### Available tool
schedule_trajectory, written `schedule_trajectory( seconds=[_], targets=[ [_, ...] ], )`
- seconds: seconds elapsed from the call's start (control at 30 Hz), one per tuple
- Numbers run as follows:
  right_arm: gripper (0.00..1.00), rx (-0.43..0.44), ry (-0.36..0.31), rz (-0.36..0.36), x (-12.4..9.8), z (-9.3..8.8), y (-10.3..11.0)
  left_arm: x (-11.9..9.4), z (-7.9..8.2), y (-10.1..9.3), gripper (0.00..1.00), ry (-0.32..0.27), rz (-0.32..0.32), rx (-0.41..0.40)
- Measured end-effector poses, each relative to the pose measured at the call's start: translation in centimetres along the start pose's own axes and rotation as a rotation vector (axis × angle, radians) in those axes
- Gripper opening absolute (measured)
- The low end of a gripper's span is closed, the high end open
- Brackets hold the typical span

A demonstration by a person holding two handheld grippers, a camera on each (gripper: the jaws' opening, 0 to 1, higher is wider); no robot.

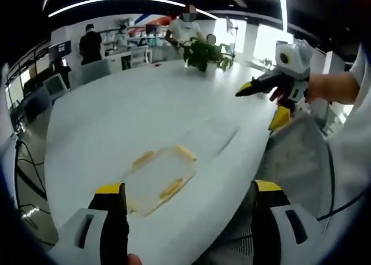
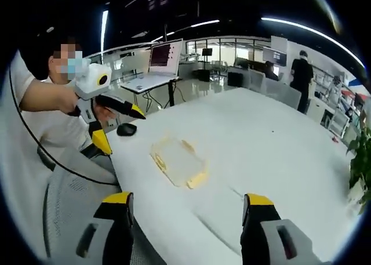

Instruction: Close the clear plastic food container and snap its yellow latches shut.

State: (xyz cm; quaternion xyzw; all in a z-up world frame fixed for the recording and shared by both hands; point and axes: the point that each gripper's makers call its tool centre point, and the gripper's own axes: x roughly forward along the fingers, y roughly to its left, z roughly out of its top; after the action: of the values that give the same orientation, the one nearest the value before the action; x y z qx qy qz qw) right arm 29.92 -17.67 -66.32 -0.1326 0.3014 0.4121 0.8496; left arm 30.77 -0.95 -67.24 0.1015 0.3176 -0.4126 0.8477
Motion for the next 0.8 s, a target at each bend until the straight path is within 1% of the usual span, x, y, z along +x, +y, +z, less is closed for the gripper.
schedule_trajectory(
  seconds=[0.1,0.17,0.27,0.33,0.4,0.43,0.53,0.6,0.63,0.7,0.77,0.8],
  targets=[
    [0.75,-0.028,0.016,0.005,0.7,0.1,-0.2,0.0,0.2,0.6,0.86,0.007,-0.013,0.028],
    [0.74,-0.041,0.027,0.011,1.3,0.1,-0.3,0.1,0.1,1.2,0.86,0.018,-0.01,0.043],
    [0.74,-0.062,0.034,0.018,1.9,0.3,-0.3,0.3,0.2,1.6,0.89,0.02,-0.013,0.054],
    [0.73,-0.076,0.031,0.029,2.3,0.4,-0.2,0.6,0.2,1.4,0.91,0.02,-0.045,0.082],
    [0.73,-0.071,0.027,0.043,2.6,0.6,-0.1,0.9,-0.1,1.5,0.91,0.042,-0.072,0.117],
    [0.73,-0.075,0.028,0.049,2.8,0.6,0.0,1.1,0.0,1.6,0.91,0.043,-0.08,0.128],
    [0.7,-0.109,0.052,0.067,3.6,0.4,-0.1,1.5,0.1,2.4,0.9,0.047,-0.083,0.144],
    [0.7,-0.128,0.057,0.071,4.2,0.4,-0.3,1.8,0.1,3.2,0.9,0.049,-0.085,0.159],
    [0.71,-0.129,0.06,0.071,4.3,0.4,-0.4,1.9,0.0,3.5,0.9,0.052,-0.086,0.166],
    [0.71,-0.146,0.053,0.077,4.7,0.6,-0.5,2.1,-0.4,4.0,0.9,0.073,-0.094,0.218],
    [0.7,-0.186,0.072,0.069,5.1,0.4,-0.9,2.4,-0.8,4.0,0.88,0.081,-0.126,0.233],
    [0.7,-0.194,0.078,0.073,5.3,0.3,-0.9,2.4,-1.1,4.0,0.87,0.094,-0.14,0.236]
  ],
)
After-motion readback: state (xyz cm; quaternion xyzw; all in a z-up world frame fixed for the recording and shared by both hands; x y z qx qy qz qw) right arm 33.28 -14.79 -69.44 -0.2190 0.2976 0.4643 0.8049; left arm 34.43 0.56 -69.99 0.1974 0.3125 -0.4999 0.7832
